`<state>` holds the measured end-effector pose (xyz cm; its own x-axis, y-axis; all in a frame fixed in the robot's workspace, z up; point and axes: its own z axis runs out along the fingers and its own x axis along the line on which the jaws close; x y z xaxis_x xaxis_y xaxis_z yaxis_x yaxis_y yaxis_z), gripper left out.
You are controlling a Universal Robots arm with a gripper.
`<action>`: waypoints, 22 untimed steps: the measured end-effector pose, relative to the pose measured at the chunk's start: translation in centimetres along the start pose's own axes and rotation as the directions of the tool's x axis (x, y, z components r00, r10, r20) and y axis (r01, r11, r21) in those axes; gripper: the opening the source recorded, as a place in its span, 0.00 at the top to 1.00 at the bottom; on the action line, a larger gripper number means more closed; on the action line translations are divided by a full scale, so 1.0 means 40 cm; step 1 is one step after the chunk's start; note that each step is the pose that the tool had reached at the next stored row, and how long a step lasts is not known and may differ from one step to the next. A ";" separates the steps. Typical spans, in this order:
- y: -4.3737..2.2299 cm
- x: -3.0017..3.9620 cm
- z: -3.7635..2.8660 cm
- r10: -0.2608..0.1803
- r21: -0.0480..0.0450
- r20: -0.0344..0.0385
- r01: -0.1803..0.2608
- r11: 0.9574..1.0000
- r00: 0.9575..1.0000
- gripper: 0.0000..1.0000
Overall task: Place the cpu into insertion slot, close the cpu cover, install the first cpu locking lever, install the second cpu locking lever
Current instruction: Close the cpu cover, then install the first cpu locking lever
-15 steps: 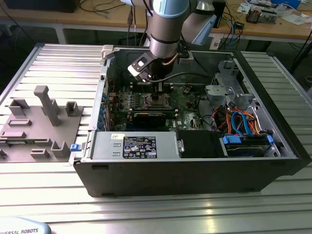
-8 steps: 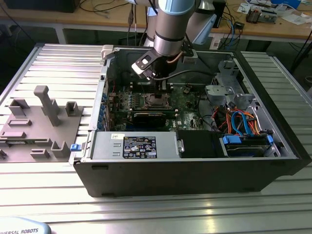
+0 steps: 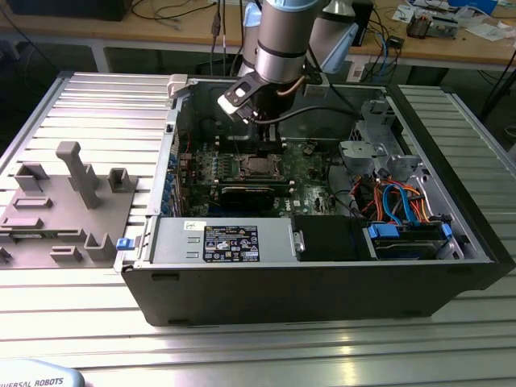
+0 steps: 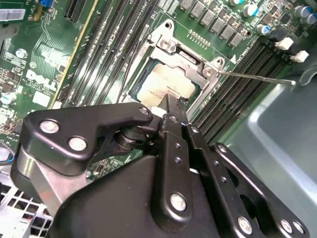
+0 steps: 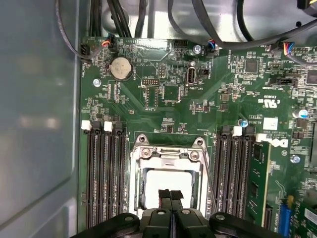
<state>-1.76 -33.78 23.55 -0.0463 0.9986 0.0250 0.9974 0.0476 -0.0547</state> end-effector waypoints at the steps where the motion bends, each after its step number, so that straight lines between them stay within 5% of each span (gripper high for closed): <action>1: 0.000 0.000 -0.008 0.000 0.000 0.000 0.000 1.000 1.000 0.89; 7: -0.002 0.001 -0.045 0.000 0.000 0.000 0.000 1.000 1.000 0.89; 22: -0.003 0.001 -0.046 0.000 0.000 -0.003 0.000 1.000 1.000 0.89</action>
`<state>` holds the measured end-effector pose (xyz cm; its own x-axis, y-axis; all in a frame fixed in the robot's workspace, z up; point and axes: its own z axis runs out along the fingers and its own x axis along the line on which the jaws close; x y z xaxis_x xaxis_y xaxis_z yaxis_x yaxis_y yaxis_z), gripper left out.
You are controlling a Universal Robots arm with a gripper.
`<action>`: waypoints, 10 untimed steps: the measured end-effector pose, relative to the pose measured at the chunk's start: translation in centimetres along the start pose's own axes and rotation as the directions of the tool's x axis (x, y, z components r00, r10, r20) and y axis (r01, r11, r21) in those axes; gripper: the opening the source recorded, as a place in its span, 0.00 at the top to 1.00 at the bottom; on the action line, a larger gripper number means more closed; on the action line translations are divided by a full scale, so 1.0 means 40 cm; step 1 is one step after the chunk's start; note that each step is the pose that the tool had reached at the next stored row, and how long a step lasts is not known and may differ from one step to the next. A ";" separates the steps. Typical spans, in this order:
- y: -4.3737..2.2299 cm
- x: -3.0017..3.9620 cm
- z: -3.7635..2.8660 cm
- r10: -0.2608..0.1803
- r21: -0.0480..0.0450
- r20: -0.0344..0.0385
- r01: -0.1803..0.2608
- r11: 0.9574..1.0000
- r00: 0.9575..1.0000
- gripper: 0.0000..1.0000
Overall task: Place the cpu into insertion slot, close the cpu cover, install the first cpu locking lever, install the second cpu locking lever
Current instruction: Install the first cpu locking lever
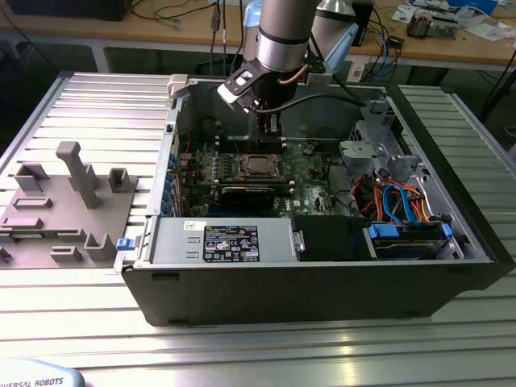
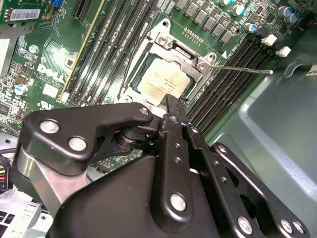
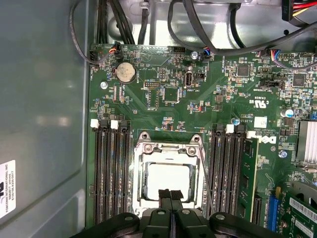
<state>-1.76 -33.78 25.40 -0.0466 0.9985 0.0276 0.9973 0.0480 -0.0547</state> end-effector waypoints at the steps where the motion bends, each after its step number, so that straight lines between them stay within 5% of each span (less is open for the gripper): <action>1: 0.000 0.000 0.000 -0.002 0.000 0.000 0.002 1.000 1.000 0.89; 6: 0.000 0.000 0.000 -0.052 0.001 0.003 0.052 0.999 0.999 0.89; 10: 0.000 0.000 0.000 -0.118 0.004 0.006 0.118 0.993 0.993 0.89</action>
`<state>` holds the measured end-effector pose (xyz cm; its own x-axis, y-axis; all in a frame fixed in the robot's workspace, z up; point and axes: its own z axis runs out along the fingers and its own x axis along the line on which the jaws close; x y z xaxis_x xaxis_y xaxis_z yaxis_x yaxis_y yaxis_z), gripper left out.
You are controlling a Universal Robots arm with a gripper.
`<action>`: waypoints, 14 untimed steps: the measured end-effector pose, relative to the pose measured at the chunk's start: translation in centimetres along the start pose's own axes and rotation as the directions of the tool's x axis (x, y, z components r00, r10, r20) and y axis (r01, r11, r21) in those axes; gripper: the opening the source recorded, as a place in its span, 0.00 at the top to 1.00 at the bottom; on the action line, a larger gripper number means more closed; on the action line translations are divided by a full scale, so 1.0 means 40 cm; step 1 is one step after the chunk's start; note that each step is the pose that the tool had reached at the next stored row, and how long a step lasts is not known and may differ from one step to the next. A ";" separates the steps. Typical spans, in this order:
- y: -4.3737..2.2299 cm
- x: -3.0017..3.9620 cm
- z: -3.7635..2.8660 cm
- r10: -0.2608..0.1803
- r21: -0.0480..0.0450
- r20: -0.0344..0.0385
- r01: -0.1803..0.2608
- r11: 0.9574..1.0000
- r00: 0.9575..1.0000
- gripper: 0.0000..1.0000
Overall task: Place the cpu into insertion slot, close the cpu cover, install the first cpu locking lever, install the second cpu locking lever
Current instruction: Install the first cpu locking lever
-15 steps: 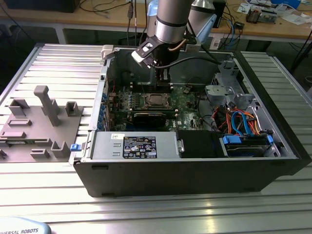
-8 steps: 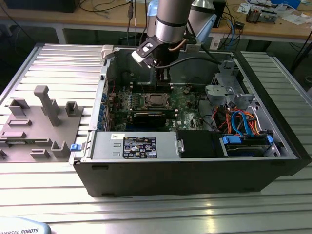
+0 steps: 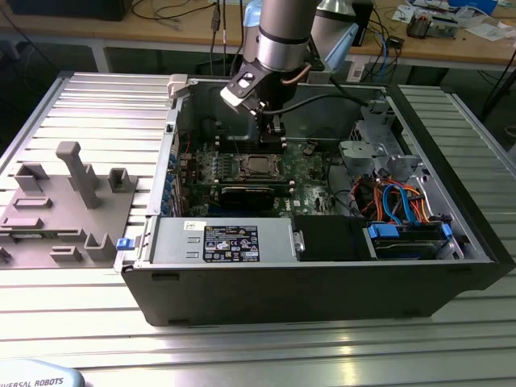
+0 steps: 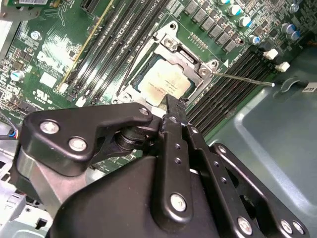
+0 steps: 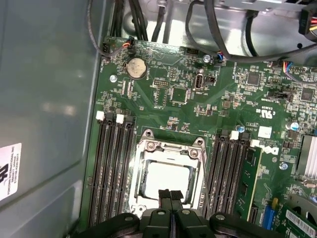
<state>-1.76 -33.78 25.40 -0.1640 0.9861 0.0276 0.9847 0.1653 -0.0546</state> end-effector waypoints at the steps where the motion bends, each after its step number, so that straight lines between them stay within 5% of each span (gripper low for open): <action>1: 0.000 0.000 0.000 -0.007 0.000 0.000 0.007 1.000 1.000 0.89; 14: 0.000 0.000 0.000 -0.076 0.002 0.004 0.076 0.997 0.997 0.89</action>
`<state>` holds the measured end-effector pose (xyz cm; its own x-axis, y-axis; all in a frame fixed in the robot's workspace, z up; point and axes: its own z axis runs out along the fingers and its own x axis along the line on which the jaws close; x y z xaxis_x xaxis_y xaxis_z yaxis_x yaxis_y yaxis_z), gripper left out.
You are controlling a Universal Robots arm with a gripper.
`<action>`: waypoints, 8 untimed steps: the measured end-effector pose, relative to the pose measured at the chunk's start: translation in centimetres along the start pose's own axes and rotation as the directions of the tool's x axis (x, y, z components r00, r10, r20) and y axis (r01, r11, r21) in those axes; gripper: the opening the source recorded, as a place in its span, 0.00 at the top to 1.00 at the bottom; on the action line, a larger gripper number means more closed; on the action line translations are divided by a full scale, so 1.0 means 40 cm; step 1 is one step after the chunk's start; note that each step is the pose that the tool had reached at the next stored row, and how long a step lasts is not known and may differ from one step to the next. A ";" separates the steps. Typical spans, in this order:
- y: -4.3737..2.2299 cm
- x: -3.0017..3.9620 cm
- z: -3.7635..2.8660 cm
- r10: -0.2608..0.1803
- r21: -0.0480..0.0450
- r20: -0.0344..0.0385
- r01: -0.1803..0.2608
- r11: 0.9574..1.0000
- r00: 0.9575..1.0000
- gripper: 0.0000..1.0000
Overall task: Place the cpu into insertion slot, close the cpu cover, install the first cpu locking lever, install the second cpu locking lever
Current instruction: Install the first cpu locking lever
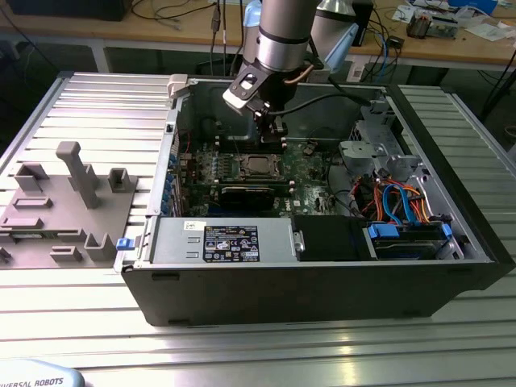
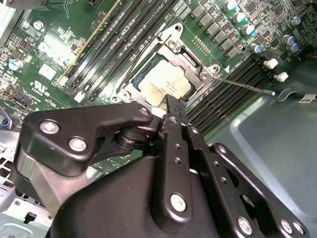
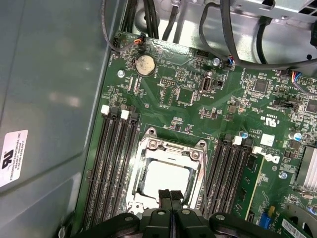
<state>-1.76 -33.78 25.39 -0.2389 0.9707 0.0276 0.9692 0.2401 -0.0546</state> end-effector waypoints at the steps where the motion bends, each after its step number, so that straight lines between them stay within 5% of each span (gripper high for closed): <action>1: 0.000 0.000 0.000 -0.004 0.000 0.000 0.004 1.000 1.000 0.89; 8: 0.000 0.000 0.000 -0.024 0.001 0.001 0.024 1.000 1.000 0.89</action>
<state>-1.76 -33.78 25.40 -0.2624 0.9646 0.0276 0.9631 0.2636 -0.0546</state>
